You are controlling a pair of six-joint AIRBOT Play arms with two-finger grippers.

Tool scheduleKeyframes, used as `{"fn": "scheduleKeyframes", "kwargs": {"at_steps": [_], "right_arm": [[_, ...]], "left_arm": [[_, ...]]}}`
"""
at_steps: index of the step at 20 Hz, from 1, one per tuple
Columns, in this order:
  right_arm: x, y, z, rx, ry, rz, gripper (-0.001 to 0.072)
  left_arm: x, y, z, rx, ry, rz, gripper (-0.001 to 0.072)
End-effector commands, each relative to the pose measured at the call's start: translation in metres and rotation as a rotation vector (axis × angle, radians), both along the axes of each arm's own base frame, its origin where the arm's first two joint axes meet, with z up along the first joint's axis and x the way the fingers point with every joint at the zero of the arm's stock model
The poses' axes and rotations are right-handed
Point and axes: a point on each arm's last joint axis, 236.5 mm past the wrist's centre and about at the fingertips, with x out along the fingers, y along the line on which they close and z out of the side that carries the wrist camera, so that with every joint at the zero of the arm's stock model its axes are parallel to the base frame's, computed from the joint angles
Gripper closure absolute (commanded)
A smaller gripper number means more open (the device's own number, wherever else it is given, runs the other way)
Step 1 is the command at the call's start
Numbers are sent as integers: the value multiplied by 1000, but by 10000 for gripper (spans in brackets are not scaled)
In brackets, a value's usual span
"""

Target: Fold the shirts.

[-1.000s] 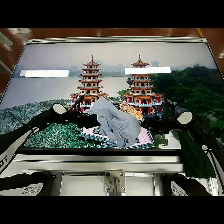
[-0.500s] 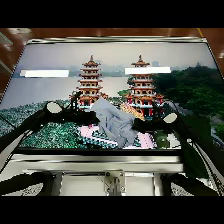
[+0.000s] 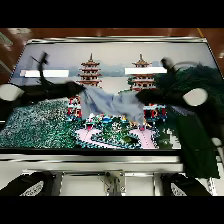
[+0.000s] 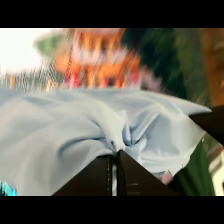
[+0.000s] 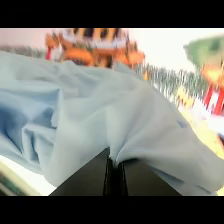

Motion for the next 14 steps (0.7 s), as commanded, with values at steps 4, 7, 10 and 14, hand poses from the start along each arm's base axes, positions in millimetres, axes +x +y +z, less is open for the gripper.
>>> {"fn": "scheduleKeyframes", "kwargs": {"at_steps": [4, 7, 10, 14], "right_arm": [[-49, -28, 251, 72, -540, -82, 654], [-75, -22, 267, 108, -501, -49, 654], [-101, -15, 208, 26, -240, 34, 654], [-163, -25, 117, -105, 245, 105, 655]], "left_arm": [[-78, 61, 270, -47, -668, 166, 665], [-109, 59, 288, -38, -720, 136, 665], [-114, 52, 242, 86, -576, 68, 665], [-115, 74, 175, 289, -359, 81, 665]]}}
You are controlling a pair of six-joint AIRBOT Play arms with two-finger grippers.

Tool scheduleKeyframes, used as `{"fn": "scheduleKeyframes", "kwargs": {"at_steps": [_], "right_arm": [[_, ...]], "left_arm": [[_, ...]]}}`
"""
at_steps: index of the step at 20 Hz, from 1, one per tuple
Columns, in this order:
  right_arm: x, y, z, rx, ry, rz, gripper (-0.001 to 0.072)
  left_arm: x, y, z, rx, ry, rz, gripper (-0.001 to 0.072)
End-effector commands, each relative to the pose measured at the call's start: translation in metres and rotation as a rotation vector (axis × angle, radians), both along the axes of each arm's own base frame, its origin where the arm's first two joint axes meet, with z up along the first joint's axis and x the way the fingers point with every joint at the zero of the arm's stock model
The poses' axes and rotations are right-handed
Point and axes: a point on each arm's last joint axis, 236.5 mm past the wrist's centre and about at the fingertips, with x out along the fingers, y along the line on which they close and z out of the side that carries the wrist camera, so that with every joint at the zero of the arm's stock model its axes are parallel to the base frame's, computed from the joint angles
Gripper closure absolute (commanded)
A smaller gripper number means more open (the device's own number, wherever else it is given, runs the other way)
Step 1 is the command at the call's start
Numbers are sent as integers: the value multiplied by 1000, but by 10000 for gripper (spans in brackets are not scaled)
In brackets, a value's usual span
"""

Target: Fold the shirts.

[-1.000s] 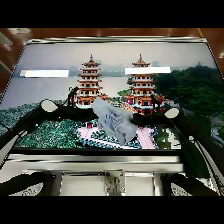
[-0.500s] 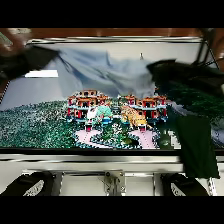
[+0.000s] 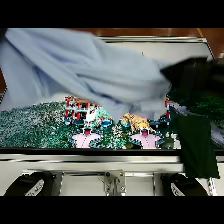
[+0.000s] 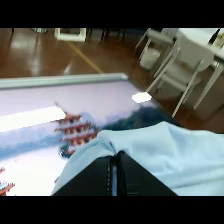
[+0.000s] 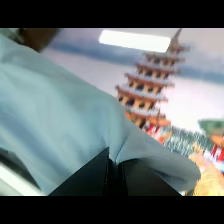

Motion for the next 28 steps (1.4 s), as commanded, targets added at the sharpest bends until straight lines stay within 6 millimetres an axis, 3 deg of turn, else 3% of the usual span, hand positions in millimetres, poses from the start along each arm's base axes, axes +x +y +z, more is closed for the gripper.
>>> {"fn": "scheduleKeyframes", "kwargs": {"at_steps": [1, 4, 6, 8, 11, 15, 17, 20, 23, 25, 26, 28], "right_arm": [[-68, -14, -81, -147, 458, 61, 654], [-83, -18, -144, -194, 676, 74, 654], [-75, -11, -192, -161, 757, 51, 654], [-61, -4, -235, -114, 801, 11, 655], [-24, 2, -292, -96, 802, -32, 654], [62, -5, -352, -98, 673, -167, 654], [103, -12, -372, -78, 602, -267, 654], [153, -19, -375, -13, 517, -398, 654], [172, -20, -364, -10, 467, -406, 653], [175, -23, -356, -42, 452, -386, 644], [174, -25, -351, -58, 466, -368, 589], [164, -30, -340, -100, 517, -296, 61]], "left_arm": [[-11, 23, -59, 155, 206, 73, 665], [-18, 43, -97, 212, 290, 149, 665], [-17, 59, -134, 232, 379, 218, 665], [-12, 60, -175, 249, 473, 220, 665], [13, 60, -231, 231, 555, 240, 665], [61, 66, -309, 195, 620, 315, 664], [78, 66, -351, 196, 696, 330, 664], [87, 55, -410, 181, 875, 308, 663], [88, 40, -446, 147, 990, 262, 663], [88, 35, -450, 140, 997, 242, 663], [88, 35, -447, 146, 987, 232, 664], [87, 34, -441, 158, 965, 219, 663]]}}
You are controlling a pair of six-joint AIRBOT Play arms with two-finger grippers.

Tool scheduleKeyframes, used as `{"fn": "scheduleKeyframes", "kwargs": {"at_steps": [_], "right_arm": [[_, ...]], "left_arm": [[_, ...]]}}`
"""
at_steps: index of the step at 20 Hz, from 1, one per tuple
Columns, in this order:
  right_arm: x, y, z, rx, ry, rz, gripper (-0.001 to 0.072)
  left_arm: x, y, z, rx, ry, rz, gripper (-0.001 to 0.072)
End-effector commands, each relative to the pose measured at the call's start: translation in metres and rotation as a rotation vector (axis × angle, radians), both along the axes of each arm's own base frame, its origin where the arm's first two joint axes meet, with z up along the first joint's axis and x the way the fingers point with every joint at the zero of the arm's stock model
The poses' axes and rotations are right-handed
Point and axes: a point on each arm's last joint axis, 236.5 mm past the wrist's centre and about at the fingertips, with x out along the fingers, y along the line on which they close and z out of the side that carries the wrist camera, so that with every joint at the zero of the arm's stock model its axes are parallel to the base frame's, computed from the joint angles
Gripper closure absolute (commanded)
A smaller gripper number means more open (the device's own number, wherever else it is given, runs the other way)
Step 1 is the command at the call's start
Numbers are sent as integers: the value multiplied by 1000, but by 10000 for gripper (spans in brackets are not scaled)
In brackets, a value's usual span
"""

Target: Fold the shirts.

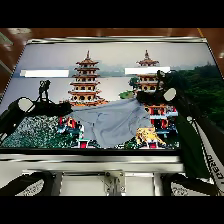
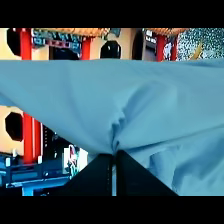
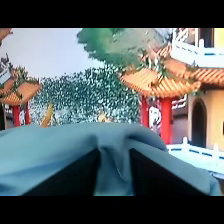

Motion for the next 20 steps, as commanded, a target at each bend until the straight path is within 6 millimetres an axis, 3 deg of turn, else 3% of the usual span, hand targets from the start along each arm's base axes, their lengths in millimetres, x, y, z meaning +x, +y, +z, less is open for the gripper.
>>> {"fn": "scheduleKeyframes", "kwargs": {"at_steps": [1, 4, 7, 9, 12, 15, 20], "right_arm": [[-16, -9, 16, -32, 87, 126, 49], [-72, -13, 36, 49, 310, 224, 50], [-139, 23, 46, 171, 467, 333, 51], [-172, 55, 28, 190, 499, 293, 51], [-213, 97, -23, 176, 525, 151, 51], [-217, 122, -46, 165, 458, 64, 51], [-234, 127, -74, 103, 541, -5, 53]], "left_arm": [[-1, -6, 0, -14, -7, -36, 663], [-10, -8, 6, -4, -12, -86, 664], [-20, -11, 6, 19, -12, -165, 664], [-21, -11, 7, 30, -24, -194, 664], [-21, -11, 8, 37, -37, -209, 664], [-21, -11, 13, 47, -62, -230, 664], [-21, -11, 21, 52, -91, -239, 664]]}}
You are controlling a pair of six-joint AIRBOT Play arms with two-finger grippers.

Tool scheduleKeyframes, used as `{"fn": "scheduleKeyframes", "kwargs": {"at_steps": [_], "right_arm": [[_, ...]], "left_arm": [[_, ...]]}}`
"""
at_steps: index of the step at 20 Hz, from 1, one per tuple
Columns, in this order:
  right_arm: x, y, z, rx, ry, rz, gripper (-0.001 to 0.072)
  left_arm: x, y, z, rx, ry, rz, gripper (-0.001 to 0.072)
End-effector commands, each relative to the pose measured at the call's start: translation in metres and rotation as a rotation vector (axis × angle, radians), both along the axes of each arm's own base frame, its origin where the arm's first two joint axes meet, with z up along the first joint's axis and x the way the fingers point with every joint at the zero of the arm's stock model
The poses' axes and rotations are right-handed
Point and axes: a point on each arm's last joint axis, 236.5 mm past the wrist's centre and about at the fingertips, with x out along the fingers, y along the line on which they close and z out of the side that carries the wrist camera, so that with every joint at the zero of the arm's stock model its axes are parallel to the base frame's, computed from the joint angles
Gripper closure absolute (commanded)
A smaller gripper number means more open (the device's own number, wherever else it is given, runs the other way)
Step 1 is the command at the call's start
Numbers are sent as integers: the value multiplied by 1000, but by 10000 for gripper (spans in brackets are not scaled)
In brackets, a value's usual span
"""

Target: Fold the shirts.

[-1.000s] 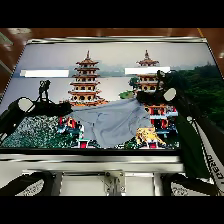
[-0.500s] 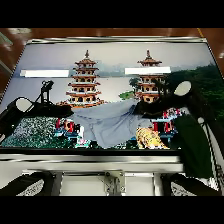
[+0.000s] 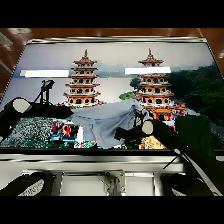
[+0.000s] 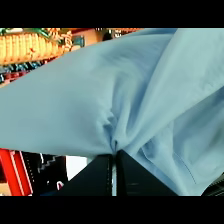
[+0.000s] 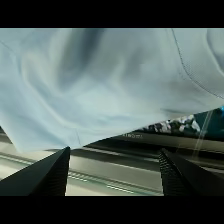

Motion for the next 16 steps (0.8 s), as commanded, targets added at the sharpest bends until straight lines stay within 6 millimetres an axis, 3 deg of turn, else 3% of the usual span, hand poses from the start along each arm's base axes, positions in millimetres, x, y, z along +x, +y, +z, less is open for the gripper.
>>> {"fn": "scheduleKeyframes", "kwargs": {"at_steps": [1, 5, 8, 11, 16], "right_arm": [[-6, 14, -19, -8, 33, -77, 52], [11, 27, -30, 44, 33, -178, 52], [11, 27, -34, 40, 43, -187, 52], [2, 32, -31, 57, 55, -123, 51], [-32, 27, -21, 45, 132, -1, 51]], "left_arm": [[0, 0, 4, 8, -23, -21, 663], [0, 0, 4, 9, -25, -24, 663], [0, 0, 4, 9, -25, -24, 663], [0, 0, 4, 9, -25, -24, 664], [0, 0, 5, 9, -27, -24, 664]]}}
